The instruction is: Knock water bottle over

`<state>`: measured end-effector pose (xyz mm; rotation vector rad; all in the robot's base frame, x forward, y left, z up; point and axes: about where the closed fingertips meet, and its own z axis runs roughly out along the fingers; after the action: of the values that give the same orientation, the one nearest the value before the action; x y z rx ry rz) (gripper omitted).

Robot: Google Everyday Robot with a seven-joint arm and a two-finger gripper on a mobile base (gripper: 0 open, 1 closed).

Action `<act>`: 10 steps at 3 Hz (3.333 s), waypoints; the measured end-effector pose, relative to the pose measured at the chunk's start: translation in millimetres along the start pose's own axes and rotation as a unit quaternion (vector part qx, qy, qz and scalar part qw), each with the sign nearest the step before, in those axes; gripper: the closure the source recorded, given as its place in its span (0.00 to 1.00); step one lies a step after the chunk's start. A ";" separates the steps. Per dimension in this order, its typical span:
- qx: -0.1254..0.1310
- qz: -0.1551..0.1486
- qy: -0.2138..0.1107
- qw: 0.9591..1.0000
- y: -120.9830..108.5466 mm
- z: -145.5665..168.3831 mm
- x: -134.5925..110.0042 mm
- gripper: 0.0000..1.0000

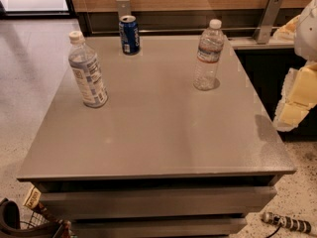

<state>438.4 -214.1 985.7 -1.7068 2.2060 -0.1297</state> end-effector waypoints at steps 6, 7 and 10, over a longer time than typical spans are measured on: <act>0.045 0.108 -0.380 0.918 -93.5 102.2 -39.7 0.00; 0.069 0.137 -0.478 0.865 -114.8 120.8 -37.8 0.00; 0.071 0.174 -0.536 0.823 -133.6 133.9 -52.4 0.00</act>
Offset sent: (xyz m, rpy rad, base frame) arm 0.0353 0.0067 -0.0103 0.2417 -0.1109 -0.0187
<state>616.3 -181.9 909.2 -0.8603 1.4971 0.5993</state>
